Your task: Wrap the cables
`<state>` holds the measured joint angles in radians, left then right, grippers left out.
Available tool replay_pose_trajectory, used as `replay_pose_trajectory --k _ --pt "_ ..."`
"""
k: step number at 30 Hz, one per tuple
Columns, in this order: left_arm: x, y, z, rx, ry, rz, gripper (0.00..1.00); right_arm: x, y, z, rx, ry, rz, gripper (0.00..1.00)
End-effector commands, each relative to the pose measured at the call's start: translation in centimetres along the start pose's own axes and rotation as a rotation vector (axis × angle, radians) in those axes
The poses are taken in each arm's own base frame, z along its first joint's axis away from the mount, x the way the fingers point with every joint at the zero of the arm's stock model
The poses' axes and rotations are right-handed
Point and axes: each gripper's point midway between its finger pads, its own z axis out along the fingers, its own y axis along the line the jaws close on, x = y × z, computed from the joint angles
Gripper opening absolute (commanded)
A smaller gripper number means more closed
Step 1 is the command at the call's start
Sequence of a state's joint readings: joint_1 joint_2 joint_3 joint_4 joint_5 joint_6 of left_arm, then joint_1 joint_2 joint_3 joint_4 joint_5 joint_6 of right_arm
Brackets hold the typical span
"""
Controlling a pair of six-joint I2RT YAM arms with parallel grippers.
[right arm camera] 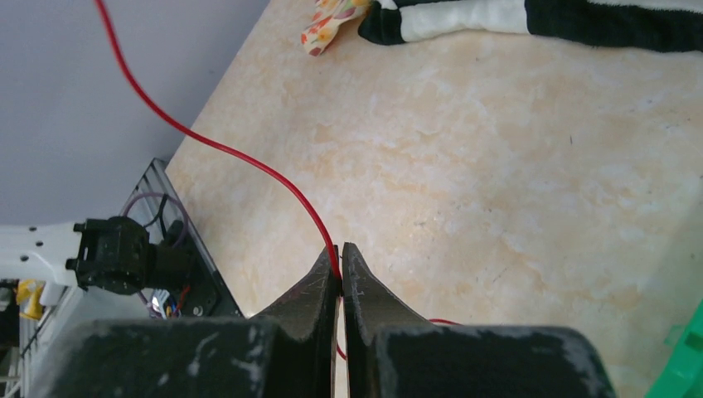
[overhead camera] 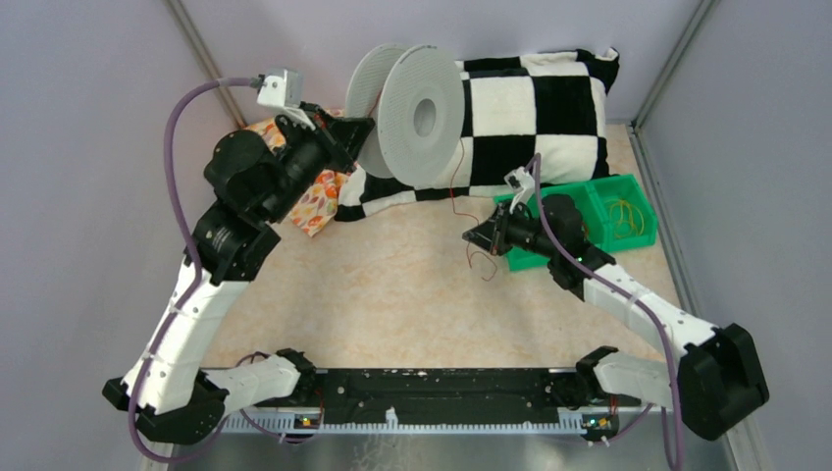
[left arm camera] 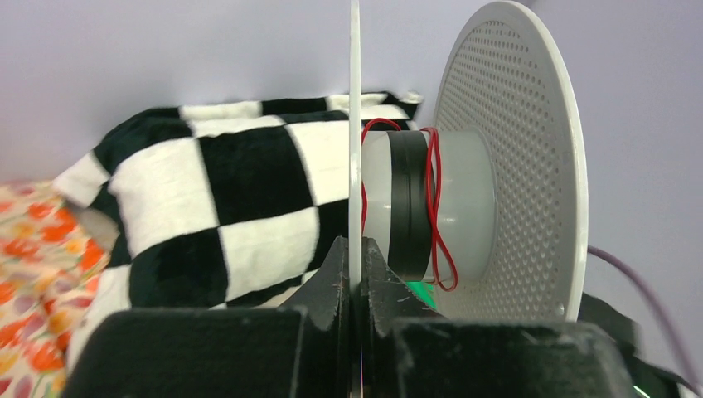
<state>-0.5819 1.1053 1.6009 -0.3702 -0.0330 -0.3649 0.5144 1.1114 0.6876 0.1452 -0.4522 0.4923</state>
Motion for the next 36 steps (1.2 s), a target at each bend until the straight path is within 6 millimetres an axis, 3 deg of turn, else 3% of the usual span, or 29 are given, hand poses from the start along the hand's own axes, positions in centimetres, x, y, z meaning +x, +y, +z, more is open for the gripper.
replay_pose_trajectory --k 1,5,13,24,27,33,36 --pt "0.1 4.6 3.0 -0.253 -0.073 -0.064 0.0 2.3 1.6 -2.2 0.007 0.081 -0.085 0.0" --pt "3.2 9.0 3.5 -0.462 -0.067 -0.096 0.0 2.7 4.5 -3.1 -0.076 0.16 -0.123 0.0" --pt "5.6 11.5 1.1 -0.577 -0.049 -0.093 0.0 0.0 8.9 -4.4 -0.149 0.275 -0.331 0.0" --pt "11.5 11.3 1.6 -0.539 0.128 -0.04 0.0 -8.2 17.5 -6.1 -0.333 0.183 -0.422 0.0" --pt "12.8 11.1 1.6 -0.551 0.143 -0.018 0.0 -8.8 19.4 -6.0 -0.401 0.143 -0.411 0.0" --pt "14.3 11.2 1.9 -0.561 0.167 -0.014 0.0 -7.7 22.1 -5.3 -0.454 0.171 -0.428 0.0" --pt "15.5 11.0 2.4 -0.528 0.212 0.045 0.0 -8.8 23.5 -5.9 -0.486 0.125 -0.442 0.0"
